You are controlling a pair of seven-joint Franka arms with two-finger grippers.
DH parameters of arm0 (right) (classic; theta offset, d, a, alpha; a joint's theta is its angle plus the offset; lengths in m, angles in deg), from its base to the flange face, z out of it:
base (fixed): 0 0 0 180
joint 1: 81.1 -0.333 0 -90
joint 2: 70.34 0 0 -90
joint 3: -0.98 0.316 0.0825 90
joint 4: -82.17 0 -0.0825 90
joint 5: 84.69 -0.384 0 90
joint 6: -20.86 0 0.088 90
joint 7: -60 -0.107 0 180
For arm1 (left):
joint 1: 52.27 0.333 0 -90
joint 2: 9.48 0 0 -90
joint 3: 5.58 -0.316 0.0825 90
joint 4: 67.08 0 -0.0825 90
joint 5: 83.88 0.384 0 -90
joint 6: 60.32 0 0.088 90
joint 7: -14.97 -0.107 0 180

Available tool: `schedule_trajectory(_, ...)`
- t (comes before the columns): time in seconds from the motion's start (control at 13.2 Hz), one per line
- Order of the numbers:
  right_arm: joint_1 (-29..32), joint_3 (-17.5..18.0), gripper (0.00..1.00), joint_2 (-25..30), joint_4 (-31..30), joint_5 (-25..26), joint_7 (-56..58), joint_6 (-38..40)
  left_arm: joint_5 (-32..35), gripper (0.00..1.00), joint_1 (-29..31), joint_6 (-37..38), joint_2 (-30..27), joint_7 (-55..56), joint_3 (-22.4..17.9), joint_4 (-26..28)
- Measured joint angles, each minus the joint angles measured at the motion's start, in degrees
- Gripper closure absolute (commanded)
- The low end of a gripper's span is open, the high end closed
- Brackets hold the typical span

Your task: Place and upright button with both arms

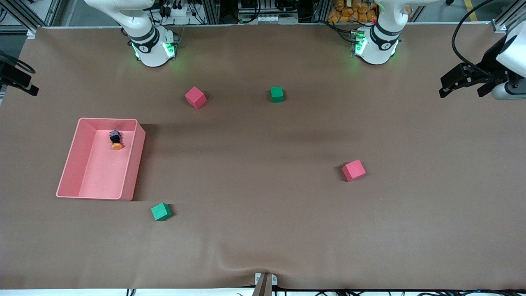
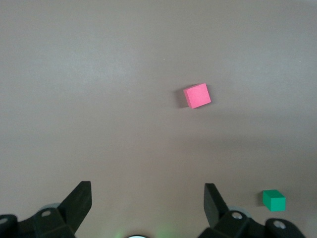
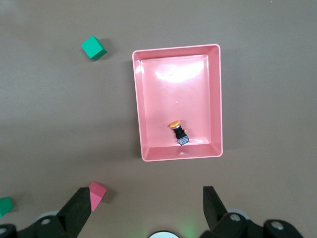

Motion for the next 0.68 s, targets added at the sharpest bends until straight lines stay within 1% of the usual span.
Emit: schedule_trajectory(0.68, 0.18, -0.70, 0.00, 0.16, -0.26, 0.10, 0.22, -0.01, 0.00, 0.00, 0.01, 0.00, 0.00, 0.00, -0.01, 0.00)
